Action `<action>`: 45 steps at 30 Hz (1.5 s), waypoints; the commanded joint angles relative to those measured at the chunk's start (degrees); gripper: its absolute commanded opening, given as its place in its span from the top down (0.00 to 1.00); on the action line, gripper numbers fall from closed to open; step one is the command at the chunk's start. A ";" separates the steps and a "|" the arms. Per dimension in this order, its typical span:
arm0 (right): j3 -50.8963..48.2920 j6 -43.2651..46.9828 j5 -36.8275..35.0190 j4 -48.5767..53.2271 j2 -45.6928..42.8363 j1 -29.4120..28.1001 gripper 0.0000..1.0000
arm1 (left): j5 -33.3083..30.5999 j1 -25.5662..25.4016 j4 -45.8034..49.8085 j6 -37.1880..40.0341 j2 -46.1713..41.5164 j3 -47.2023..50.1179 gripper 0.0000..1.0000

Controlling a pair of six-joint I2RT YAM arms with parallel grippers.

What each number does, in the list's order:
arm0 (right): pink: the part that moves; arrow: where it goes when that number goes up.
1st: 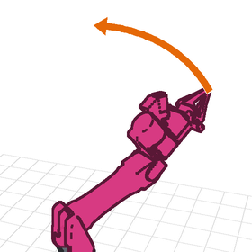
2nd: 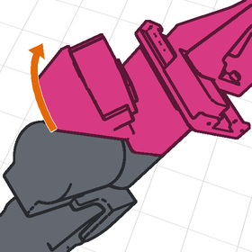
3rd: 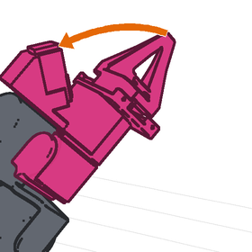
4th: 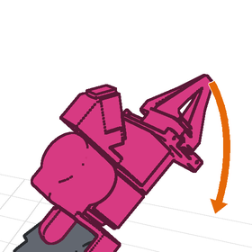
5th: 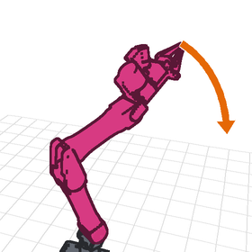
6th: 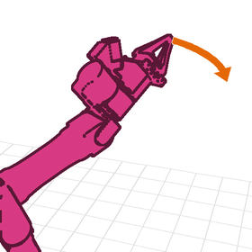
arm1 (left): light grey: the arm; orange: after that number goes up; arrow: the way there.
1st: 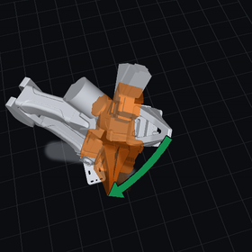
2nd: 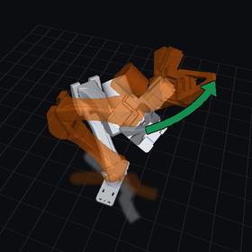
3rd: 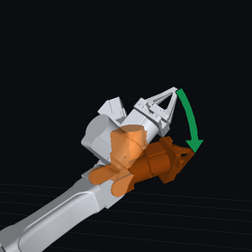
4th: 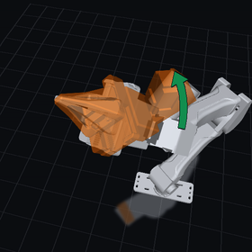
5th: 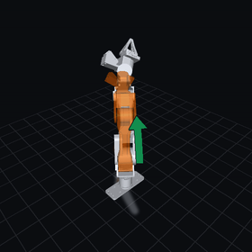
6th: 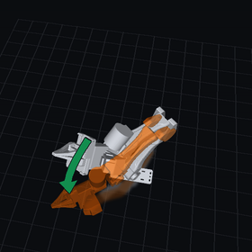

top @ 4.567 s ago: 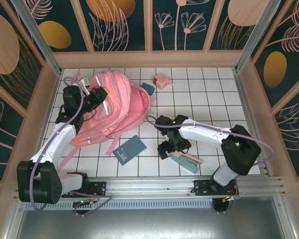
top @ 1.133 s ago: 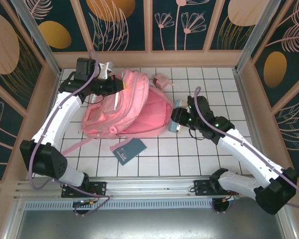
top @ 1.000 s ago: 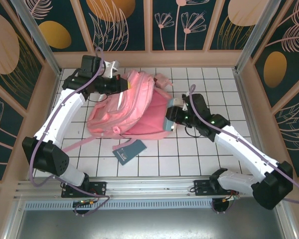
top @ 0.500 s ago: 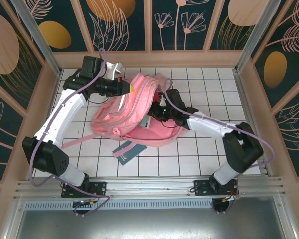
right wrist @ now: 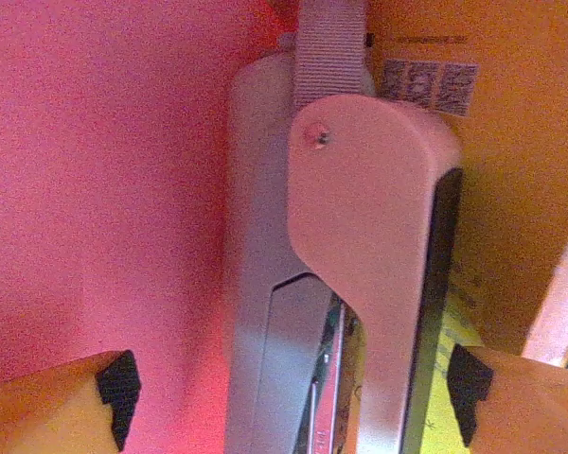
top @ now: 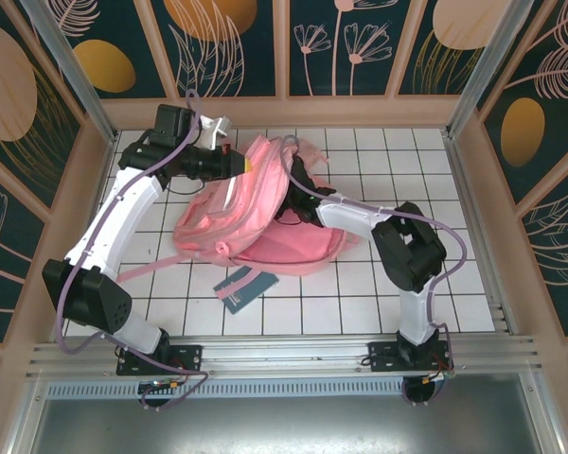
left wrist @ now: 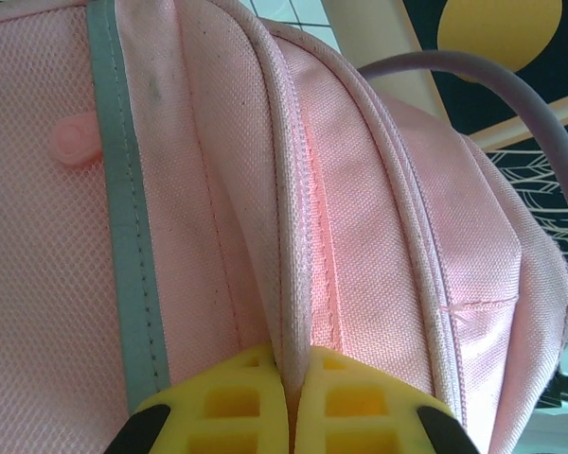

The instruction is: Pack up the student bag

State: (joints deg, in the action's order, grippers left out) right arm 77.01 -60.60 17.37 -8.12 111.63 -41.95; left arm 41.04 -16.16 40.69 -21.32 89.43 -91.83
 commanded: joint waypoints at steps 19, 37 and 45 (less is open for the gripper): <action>-4.27 26.82 -7.41 6.66 -24.72 3.96 0.10 | -11.37 18.96 -23.51 -21.22 -12.33 12.87 1.00; -12.27 36.66 -0.66 20.90 -18.65 5.20 0.19 | -31.70 20.81 -23.07 -21.23 -20.61 28.11 1.00; 2.65 28.82 -15.79 27.74 -5.37 7.16 0.18 | -37.57 20.82 -24.86 -24.10 -23.60 33.02 1.00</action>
State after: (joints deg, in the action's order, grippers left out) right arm 72.58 -28.62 9.76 16.19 102.10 -35.20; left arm 9.50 3.77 17.41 -43.90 65.71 -60.47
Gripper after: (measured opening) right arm 0.819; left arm 0.062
